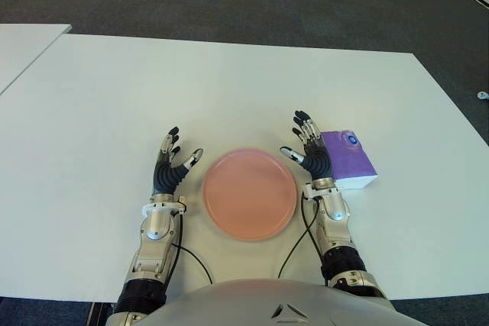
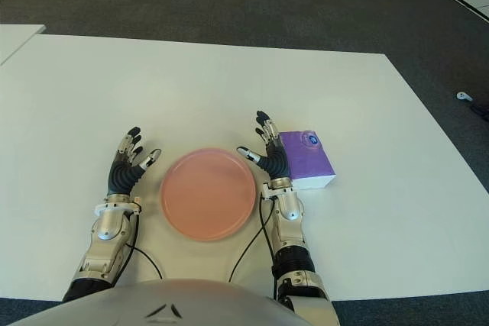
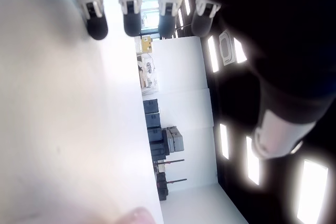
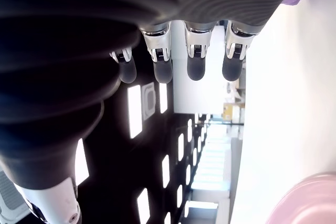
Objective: Put the tissue paper into the plate.
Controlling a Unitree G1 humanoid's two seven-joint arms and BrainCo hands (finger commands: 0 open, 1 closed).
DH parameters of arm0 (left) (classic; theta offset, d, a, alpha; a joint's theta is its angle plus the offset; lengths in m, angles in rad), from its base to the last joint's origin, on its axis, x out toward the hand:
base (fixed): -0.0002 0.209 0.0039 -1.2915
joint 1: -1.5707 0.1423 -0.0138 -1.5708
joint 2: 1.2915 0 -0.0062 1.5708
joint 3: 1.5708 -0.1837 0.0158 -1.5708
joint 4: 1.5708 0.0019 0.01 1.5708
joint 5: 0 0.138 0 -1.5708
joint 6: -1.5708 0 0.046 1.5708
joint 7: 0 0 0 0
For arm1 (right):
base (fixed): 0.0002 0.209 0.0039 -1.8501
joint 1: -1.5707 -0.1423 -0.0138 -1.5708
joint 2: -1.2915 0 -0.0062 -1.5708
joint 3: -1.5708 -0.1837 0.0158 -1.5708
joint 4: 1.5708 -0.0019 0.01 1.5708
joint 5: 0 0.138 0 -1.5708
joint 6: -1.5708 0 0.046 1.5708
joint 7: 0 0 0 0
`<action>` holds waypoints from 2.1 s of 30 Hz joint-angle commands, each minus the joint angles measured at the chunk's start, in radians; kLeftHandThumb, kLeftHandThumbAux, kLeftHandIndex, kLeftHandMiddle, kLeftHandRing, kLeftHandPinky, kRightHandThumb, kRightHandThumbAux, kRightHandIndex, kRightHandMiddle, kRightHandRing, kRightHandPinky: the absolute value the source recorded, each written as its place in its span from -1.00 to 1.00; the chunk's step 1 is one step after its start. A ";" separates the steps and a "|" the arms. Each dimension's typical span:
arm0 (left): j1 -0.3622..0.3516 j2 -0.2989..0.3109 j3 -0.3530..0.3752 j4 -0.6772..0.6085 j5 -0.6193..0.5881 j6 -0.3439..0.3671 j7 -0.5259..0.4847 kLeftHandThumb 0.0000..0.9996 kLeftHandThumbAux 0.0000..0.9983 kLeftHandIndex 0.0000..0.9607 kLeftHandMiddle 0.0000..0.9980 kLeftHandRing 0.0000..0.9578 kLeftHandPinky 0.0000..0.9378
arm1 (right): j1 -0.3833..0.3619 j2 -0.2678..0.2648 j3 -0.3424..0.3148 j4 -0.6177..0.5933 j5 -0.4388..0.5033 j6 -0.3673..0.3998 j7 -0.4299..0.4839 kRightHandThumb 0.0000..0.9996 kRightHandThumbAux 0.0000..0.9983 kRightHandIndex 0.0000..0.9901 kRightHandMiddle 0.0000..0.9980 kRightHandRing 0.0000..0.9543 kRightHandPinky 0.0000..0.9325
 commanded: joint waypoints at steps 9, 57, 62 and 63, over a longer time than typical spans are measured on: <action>0.008 -0.001 0.000 0.029 -0.004 0.036 -0.011 -1.00 0.26 -1.00 -1.00 -1.00 -1.00 | 0.241 0.029 0.043 -0.065 -0.073 -0.020 -0.112 -1.00 0.46 -1.00 -1.00 -1.00 -1.00; -0.055 -0.039 0.000 0.109 0.005 0.025 0.026 -1.00 0.26 -1.00 -1.00 -1.00 -1.00 | 0.060 -0.172 -0.030 -0.621 -0.113 0.306 -0.200 -0.96 0.20 -1.00 -1.00 -1.00 -1.00; -0.062 -0.041 -0.003 0.120 0.008 0.021 0.030 -1.00 0.26 -1.00 -1.00 -1.00 -1.00 | 0.062 -0.237 -0.039 -0.710 -0.137 0.356 -0.163 -0.92 0.22 -1.00 -1.00 -1.00 -1.00; -0.063 -0.042 -0.004 0.120 0.009 0.021 0.030 -1.00 0.26 -1.00 -1.00 -1.00 -1.00 | 0.066 -0.251 -0.041 -0.723 -0.146 0.360 -0.155 -0.90 0.21 -1.00 -1.00 -1.00 -1.00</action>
